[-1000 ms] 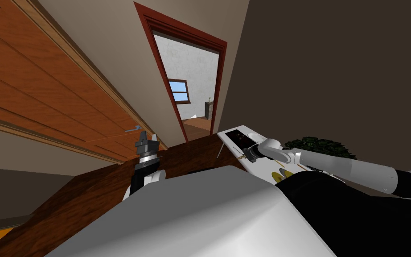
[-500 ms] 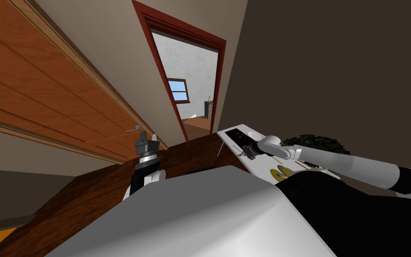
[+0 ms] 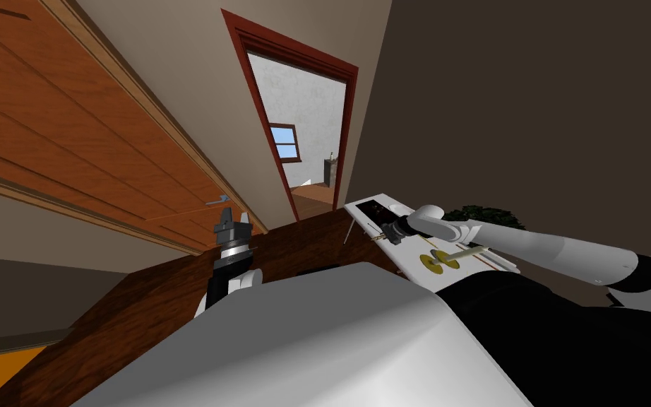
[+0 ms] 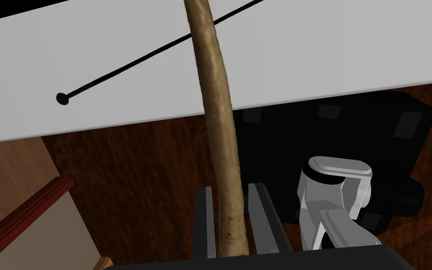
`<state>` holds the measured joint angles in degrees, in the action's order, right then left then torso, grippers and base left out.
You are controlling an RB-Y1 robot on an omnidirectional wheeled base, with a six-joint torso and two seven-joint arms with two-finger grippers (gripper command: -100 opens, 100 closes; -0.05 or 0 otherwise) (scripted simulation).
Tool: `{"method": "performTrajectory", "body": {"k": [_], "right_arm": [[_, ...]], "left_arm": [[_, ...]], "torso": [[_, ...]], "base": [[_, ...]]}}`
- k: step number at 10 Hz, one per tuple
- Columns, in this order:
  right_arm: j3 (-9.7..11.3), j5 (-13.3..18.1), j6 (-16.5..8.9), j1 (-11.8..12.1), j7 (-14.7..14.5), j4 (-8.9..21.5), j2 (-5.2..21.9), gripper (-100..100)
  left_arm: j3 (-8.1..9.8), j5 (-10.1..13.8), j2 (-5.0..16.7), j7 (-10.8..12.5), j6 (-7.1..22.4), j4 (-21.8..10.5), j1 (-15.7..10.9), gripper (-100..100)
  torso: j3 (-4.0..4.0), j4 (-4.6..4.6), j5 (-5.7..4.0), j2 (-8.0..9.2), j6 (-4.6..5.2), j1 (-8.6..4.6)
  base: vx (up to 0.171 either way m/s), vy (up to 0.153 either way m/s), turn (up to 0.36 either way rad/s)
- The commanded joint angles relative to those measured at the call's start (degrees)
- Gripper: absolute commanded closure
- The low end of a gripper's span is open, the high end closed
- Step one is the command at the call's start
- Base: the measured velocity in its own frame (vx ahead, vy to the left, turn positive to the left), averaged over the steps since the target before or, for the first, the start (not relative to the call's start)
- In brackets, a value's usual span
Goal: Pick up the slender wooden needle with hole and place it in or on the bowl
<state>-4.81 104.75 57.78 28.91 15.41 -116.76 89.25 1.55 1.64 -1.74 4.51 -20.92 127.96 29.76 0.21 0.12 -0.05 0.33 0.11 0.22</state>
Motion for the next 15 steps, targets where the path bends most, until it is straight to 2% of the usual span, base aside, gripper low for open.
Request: {"method": "performTrajectory", "body": {"k": [1, 7, 8, 10, 15], "right_arm": [[-1.9, -1.9, 1.2, -0.6, -0.2, -0.4, 0.7, 100], [-7.5, -7.9, 5.2, -2.8, -0.2, -2.0, 2.6, 100], [-7.5, -7.9, 5.2, -2.8, -0.2, -2.0, 2.6, 100], [-8.8, -9.7, 6.4, -3.2, -0.2, -2.7, 3.7, 100], [-9.6, -14.2, 8.6, -4.0, -0.3, -4.7, 8.3, 100]], "left_arm": [[0.0, 0.0, 0.0, 0.0, 0.0, 0.0, 0.0, 0], [0.0, 0.0, 0.0, 0.0, 0.0, 0.0, 0.0, 0], [0.0, 0.0, 0.0, 0.0, 0.0, 0.0, 0.0, 0], [0.01, 0.0, 0.0, 0.0, 0.0, 0.0, 0.0, 0], [0.02, 0.0, 0.0, 0.0, 0.0, 0.0, 0.0, 0]], "torso": [[0.0, 0.0, 0.0, 0.0, 0.0, 0.0], [0.03, 0.01, -0.02, 0.04, 0.02, -0.08], [0.09, 0.02, -0.03, 0.16, 0.02, -0.14], [0.01, -0.01, -0.06, 0.02, 0.04, -0.26], [0.16, 0.03, -0.22, 0.3, 0.12, -0.9]], "base": [[-0.104, 0.024, -0.016], [-0.116, 0.02, -0.022], [-0.12, -0.013, -0.01], [-0.097, -0.035, -0.036], [-0.173, -0.16, -0.053]]}}
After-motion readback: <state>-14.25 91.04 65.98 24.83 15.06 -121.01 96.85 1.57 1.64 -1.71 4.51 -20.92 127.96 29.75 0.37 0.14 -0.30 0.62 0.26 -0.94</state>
